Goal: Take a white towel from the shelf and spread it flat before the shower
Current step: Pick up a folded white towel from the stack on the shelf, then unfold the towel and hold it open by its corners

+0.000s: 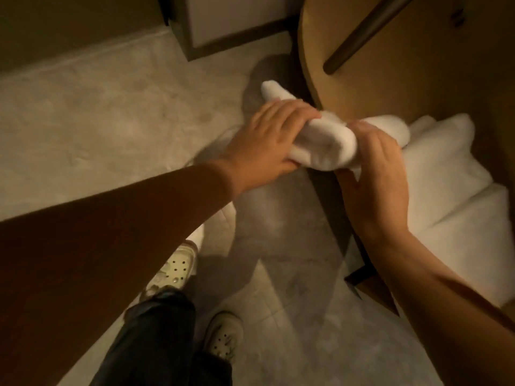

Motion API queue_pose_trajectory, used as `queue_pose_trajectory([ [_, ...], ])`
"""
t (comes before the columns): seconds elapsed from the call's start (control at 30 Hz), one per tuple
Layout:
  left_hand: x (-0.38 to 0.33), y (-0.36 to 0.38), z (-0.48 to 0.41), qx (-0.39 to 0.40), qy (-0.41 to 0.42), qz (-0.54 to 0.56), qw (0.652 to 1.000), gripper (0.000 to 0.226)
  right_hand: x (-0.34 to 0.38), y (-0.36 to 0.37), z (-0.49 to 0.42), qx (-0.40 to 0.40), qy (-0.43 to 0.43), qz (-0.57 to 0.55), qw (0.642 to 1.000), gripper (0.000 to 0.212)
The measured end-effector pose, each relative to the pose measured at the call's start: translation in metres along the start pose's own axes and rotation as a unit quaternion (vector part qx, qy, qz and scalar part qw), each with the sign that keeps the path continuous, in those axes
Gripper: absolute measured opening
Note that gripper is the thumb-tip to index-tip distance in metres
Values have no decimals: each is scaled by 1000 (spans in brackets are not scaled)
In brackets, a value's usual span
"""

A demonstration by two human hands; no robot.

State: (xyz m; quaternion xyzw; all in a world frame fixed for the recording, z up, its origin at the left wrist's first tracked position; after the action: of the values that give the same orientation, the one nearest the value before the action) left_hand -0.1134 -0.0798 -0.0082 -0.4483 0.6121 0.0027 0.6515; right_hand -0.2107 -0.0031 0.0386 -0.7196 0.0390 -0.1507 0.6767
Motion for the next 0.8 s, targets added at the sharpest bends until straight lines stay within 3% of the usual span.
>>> queue_pose_trajectory([
  [0.1, -30, -72, 34, 13, 1, -12, 1000, 45, 50, -49, 14, 17, 3, -83, 996, 39],
  [0.2, -68, -143, 81, 47, -93, -17, 994, 21, 109, -114, 38, 38, -77, -116, 989, 38],
  [0.3, -140, -221, 142, 7, -163, -44, 986, 33, 164, -202, 67, 45, -128, -225, 965, 26],
  [0.4, -248, -293, 191, -42, -140, -80, 986, 42, 211, -299, 95, 54, -141, -270, 951, 37],
  [0.57, -418, -380, 256, -85, -88, -170, 978, 30, 285, -443, 168, 19, -240, -188, 952, 65],
  [0.63, -468, -404, 286, -100, -84, -201, 971, 28, 308, -487, 202, -9, -270, -198, 942, 60],
  [0.73, -528, -432, 333, -126, -77, -215, 965, 35, 334, -529, 244, 14, -246, -264, 933, 44],
  [0.8, -558, -443, 367, -141, -77, -212, 964, 39, 351, -553, 275, -14, -248, -274, 929, 37],
])
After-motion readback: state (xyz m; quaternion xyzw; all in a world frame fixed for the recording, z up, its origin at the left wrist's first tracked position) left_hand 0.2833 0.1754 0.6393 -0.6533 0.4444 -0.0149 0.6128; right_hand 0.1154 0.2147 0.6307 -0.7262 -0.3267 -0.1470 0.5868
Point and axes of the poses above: each hand's wrist, its own z-axis away from the middle knuckle, its own y-axis out of the palm, x = y × z, the point moved 9 cm from there along -z, towards the middle knuckle, and after that the axes turned 13 degrees about z, right-handed, at the moved point
